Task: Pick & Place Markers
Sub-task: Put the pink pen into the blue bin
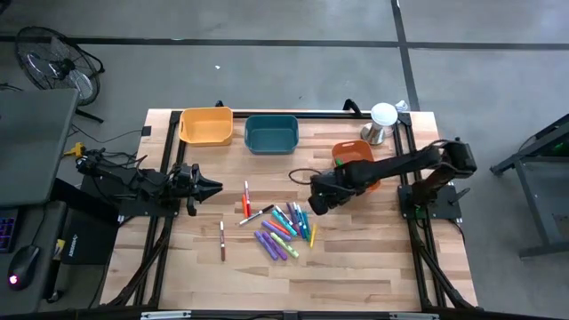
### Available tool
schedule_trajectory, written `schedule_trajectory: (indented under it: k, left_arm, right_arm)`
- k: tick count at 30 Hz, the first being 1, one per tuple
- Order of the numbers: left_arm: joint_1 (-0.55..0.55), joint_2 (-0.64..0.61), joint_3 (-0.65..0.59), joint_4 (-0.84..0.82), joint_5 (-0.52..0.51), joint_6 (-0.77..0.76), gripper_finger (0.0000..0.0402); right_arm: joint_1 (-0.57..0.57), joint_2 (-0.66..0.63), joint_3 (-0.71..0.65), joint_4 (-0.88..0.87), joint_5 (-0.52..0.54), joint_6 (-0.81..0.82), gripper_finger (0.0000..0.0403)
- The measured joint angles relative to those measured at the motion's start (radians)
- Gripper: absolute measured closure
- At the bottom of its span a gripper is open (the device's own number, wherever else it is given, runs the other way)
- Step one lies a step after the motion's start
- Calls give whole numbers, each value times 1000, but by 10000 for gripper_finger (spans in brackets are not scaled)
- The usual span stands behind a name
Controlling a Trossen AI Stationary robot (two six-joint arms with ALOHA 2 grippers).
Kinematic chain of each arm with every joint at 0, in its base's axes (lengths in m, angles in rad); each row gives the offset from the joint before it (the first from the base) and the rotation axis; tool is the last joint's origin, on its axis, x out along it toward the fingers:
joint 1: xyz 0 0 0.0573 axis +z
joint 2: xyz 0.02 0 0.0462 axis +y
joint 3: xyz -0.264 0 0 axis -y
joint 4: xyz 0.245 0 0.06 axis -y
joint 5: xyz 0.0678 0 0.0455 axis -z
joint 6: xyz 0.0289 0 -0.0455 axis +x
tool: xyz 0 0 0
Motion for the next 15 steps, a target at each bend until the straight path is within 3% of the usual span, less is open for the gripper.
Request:
schedule_trajectory:
  k: [8, 15]
  left_arm:
    - [0, 0, 0, 0, 0, 0, 335]
    - [0, 0, 0, 0, 0, 0, 335]
  right_arm:
    - [-88, -114, 1, 90, 16, -182, 368]
    - [-184, -125, 2, 173, -77, -460, 366]
